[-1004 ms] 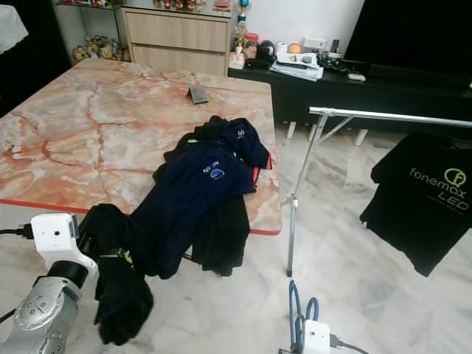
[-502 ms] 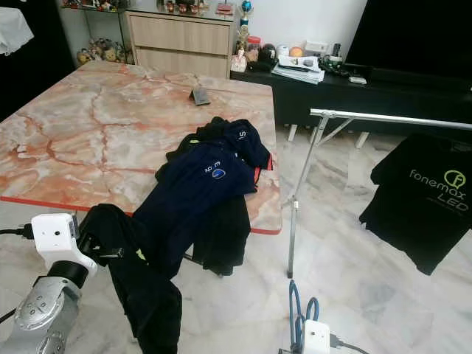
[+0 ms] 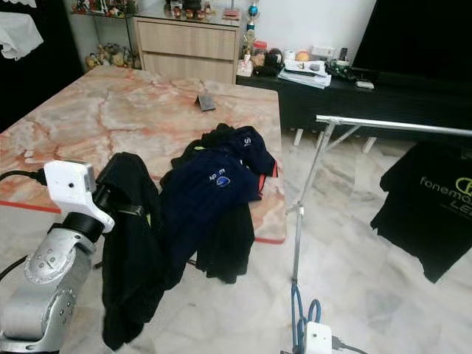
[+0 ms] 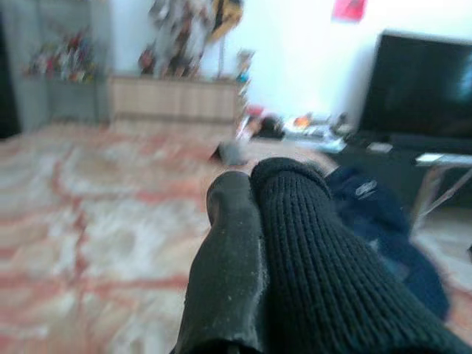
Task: Hang hanger
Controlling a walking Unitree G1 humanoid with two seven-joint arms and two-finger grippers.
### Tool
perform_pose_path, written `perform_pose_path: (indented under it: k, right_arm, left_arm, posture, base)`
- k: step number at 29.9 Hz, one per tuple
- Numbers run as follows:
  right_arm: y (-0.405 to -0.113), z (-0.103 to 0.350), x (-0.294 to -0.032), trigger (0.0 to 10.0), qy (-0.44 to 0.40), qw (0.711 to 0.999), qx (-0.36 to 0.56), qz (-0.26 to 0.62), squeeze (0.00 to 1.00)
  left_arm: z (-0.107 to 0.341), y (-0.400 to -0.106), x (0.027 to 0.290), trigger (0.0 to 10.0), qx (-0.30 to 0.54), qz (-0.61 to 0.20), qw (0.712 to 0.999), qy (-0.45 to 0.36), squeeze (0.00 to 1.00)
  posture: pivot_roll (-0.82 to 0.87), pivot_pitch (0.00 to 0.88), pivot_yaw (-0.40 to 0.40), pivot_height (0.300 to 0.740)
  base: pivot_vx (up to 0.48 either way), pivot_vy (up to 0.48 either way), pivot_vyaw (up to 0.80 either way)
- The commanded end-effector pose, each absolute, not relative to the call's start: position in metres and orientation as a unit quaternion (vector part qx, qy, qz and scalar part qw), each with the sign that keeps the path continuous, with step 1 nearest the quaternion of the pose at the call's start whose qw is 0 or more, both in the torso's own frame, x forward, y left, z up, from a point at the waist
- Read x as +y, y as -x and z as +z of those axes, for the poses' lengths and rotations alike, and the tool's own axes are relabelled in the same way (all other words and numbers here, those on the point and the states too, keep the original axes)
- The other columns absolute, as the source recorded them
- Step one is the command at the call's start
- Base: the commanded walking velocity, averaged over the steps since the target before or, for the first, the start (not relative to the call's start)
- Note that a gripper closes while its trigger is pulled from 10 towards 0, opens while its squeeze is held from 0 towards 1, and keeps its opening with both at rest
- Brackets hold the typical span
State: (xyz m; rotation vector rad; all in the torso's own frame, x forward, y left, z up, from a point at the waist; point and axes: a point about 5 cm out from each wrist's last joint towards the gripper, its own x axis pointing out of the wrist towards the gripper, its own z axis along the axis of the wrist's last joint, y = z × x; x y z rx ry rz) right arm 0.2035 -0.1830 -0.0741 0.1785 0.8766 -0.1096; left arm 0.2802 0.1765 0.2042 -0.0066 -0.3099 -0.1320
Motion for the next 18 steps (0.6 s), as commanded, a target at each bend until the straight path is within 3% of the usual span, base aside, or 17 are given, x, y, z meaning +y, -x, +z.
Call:
perform_pose_path:
  k: [1,14,18]
  right_arm:
    - [-0.202,-0.075,-0.185,10.0,-0.09,0.898,0.426,-0.058,0.0]
    - [-0.202,-0.075,-0.184,10.0,-0.089,0.898,0.426,-0.056,0.0]
    - [-0.202,-0.075,-0.184,10.0,-0.09,0.898,0.426,-0.057,0.0]
  left_arm:
    - [0.211,-0.28,0.17,10.0,-0.166,-0.081,0.983,0.012,0.0]
    - [0.223,-0.284,0.164,10.0,-0.178,-0.103,0.979,0.004,0.0]
    - [0.246,-0.295,0.16,10.0,-0.206,-0.13,0.97,-0.018,0.0]
  posture:
    - [0.2,0.028,-0.077,0.74]
    - [0.2,0.027,-0.078,0.74]
    - [0.2,0.025,-0.078,0.74]
  base:
    - [0.364,0.0,0.0]
    - [0.381,0.0,0.0]
    - [0.396,0.0,0.0]
